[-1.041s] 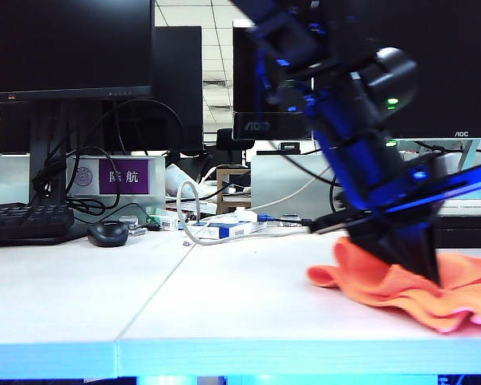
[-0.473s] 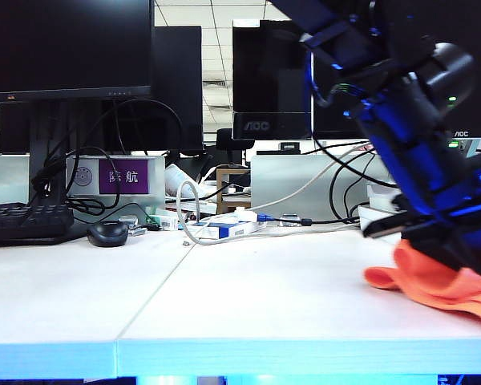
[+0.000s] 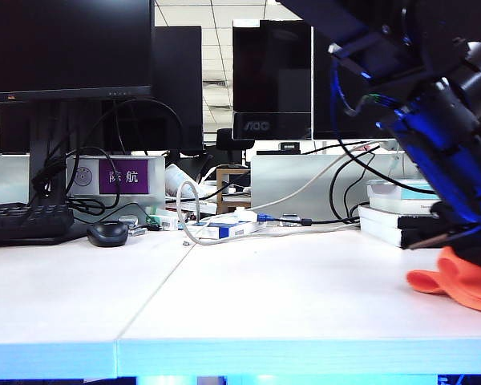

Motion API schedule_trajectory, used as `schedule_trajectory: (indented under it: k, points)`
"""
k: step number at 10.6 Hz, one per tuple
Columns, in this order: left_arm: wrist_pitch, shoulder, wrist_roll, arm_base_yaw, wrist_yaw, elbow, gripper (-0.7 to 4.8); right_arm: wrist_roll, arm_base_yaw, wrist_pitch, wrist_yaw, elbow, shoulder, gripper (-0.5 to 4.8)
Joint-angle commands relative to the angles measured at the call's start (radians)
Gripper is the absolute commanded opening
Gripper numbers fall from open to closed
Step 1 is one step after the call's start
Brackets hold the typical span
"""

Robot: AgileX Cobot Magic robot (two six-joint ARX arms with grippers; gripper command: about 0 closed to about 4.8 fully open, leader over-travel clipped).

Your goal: Wipe the table from left to right using the rag.

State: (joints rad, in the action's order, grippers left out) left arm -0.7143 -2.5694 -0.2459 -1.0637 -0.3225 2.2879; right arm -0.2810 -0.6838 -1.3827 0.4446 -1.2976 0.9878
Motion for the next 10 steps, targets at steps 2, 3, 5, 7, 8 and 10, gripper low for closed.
schedule_trajectory:
  k: [2, 3, 5, 7, 8, 10]
  points:
    - [-0.03, -0.092, -0.039, -0.014, -0.013, 0.095, -0.05, -0.007, -0.001, 0.003, -0.002, -0.004, -0.003, -0.01]
    - [-0.015, -0.095, -0.044, -0.015, -0.014, 0.101, -0.05, -0.007, -0.001, 0.002, -0.002, -0.004, -0.003, -0.01]
    - [0.029, -0.099, -0.066, -0.019, -0.015, 0.104, -0.05, -0.007, -0.001, 0.002, -0.002, -0.004, -0.003, -0.01]
    - [0.076, -0.099, -0.078, -0.019, -0.016, 0.104, -0.05, -0.007, -0.001, 0.002, -0.001, -0.004, -0.003, -0.01]
    - [0.087, -0.099, -0.084, -0.019, -0.016, 0.104, -0.06, -0.007, -0.001, 0.002, -0.002, -0.004, -0.003, -0.01]
    - [0.097, -0.101, -0.084, -0.019, -0.015, 0.104, -0.05, -0.007, -0.001, 0.002, -0.001, -0.004, -0.003, -0.01]
